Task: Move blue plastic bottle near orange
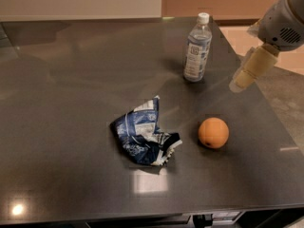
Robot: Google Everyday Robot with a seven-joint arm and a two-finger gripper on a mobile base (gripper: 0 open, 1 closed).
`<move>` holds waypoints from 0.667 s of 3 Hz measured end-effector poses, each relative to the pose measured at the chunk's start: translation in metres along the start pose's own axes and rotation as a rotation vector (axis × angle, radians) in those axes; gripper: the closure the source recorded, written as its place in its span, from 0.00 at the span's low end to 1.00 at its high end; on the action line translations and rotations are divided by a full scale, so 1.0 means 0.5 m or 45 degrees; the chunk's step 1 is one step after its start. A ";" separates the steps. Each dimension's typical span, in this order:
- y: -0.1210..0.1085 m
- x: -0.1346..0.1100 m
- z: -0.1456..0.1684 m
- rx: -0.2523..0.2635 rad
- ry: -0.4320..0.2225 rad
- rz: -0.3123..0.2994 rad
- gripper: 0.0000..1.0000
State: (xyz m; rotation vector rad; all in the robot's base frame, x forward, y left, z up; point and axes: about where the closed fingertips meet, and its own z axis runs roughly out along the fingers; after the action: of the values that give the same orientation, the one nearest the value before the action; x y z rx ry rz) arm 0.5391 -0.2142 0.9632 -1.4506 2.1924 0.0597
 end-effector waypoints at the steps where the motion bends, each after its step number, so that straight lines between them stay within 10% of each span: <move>1: -0.049 -0.030 0.040 -0.012 -0.097 0.058 0.00; 2: -0.090 -0.060 0.083 -0.033 -0.173 0.106 0.00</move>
Offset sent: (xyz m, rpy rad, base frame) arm 0.1015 0.0283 -0.0188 0.2452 -0.0151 -0.0487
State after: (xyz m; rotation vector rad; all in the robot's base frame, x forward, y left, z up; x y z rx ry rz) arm 0.6034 -0.1952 0.9504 -1.3285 2.1473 0.2093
